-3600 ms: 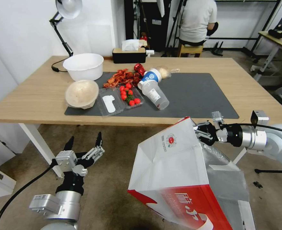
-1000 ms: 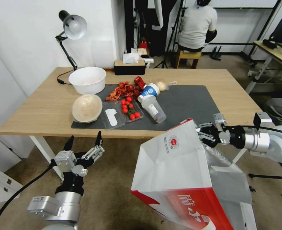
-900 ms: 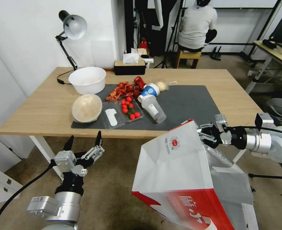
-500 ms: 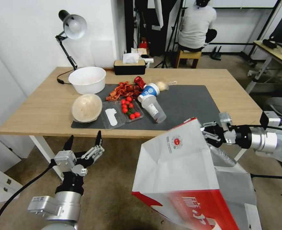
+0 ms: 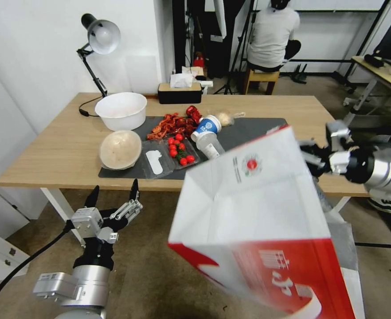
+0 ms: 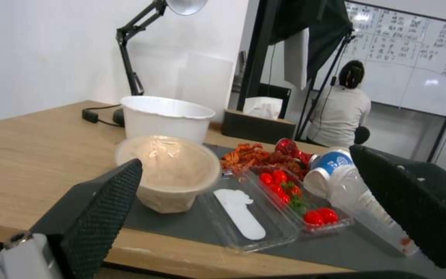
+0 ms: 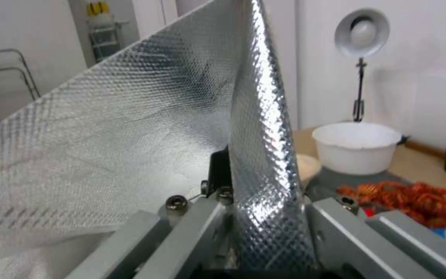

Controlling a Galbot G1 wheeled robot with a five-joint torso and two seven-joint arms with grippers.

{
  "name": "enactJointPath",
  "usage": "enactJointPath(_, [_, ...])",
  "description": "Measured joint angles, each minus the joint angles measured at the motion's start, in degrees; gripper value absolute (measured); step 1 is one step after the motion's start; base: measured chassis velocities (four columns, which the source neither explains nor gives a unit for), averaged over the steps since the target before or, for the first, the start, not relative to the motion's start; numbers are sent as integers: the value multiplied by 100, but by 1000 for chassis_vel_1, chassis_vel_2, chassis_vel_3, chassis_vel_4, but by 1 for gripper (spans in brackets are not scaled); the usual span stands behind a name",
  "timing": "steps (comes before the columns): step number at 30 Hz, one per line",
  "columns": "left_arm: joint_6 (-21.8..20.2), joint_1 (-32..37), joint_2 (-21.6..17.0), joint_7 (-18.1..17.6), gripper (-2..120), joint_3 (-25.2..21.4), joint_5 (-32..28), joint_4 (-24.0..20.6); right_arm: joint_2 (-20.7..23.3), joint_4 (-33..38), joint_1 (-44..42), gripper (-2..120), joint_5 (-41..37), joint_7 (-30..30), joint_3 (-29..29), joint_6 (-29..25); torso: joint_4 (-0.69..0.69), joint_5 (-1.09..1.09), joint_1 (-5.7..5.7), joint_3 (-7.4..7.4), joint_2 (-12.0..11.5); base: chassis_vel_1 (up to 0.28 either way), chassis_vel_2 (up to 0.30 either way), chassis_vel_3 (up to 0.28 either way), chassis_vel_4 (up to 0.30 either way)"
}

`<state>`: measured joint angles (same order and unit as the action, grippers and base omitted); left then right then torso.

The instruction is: Pick up the food delivery bag from the floor and place it on the table.

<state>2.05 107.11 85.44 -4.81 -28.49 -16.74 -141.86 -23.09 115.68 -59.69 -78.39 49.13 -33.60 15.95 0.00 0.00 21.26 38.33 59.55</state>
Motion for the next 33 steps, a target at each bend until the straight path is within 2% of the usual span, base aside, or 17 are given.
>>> enactJointPath(9, [30,37,18,-13,100,-2,15,-47,190,59,117,0,-501,-542,-195,-93,-1,1,-2,-2,-3,0,0,0,0])
enactJointPath(11, [32,45,23,-14,100,3,29,-70,307,192,118,0,-860,-1252,-391,-200,-1,1,-2,-3,-5,0,0,0,0])
enactJointPath(12, [32,45,23,-14,100,3,29,-70,307,192,118,0,-860,-1252,-391,-200,-1,1,-2,-3,-5,0,0,0,0])
enactJointPath(13, [35,52,24,-14,100,3,41,-71,370,284,118,0,-1116,-1694,-503,-243,-1,1,-2,-3,-5,0,0,0,0])
enactJointPath(19, [63,83,55,-14,100,25,99,-80,548,513,199,0,-1847,-2866,-811,-301,-1,0,-4,-4,-6,0,0,0,0])
enactJointPath(20, [63,83,55,-14,100,25,99,-80,548,513,199,0,-1847,-2866,-811,-301,-1,0,-4,-4,-6,0,0,0,0])
enactJointPath(23, [88,100,56,-14,100,29,114,-88,604,612,438,0,-2185,-3855,-812,-310,-1,0,-3,-4,-7,0,0,0,0])
enactJointPath(24, [88,100,56,-14,100,29,114,-88,604,612,438,0,-2185,-3855,-812,-310,-1,0,-3,-4,-7,0,0,0,0])
enactJointPath(25, [106,111,53,-14,100,28,123,-88,617,636,642,0,-2358,-4446,-748,-275,-1,0,-4,-4,-7,0,0,0,0])
enactJointPath(27, [134,127,54,-14,100,28,141,-88,632,618,913,0,-2556,-5100,-663,-216,0,0,-4,-4,-8,0,0,0,0])
enactJointPath(28, [134,127,54,-14,100,28,141,-88,632,618,913,0,-2556,-5100,-663,-216,0,0,-4,-4,-8,0,0,0,0])
enactJointPath(30, [155,138,59,-14,100,34,158,-88,644,542,1111,0,-2669,-5652,-596,-164,-1,0,-3,-5,-8,0,0,0,0])
enactJointPath(31, [155,138,59,-14,100,34,158,-88,644,542,1111,0,-2669,-5652,-596,-164,-1,0,-3,-5,-8,0,0,0,0])
enactJointPath(33, [167,141,59,-14,100,40,169,-88,638,471,1263,0,-2756,-6219,-532,-83,-1,1,-3,-5,-9,0,0,0,0])
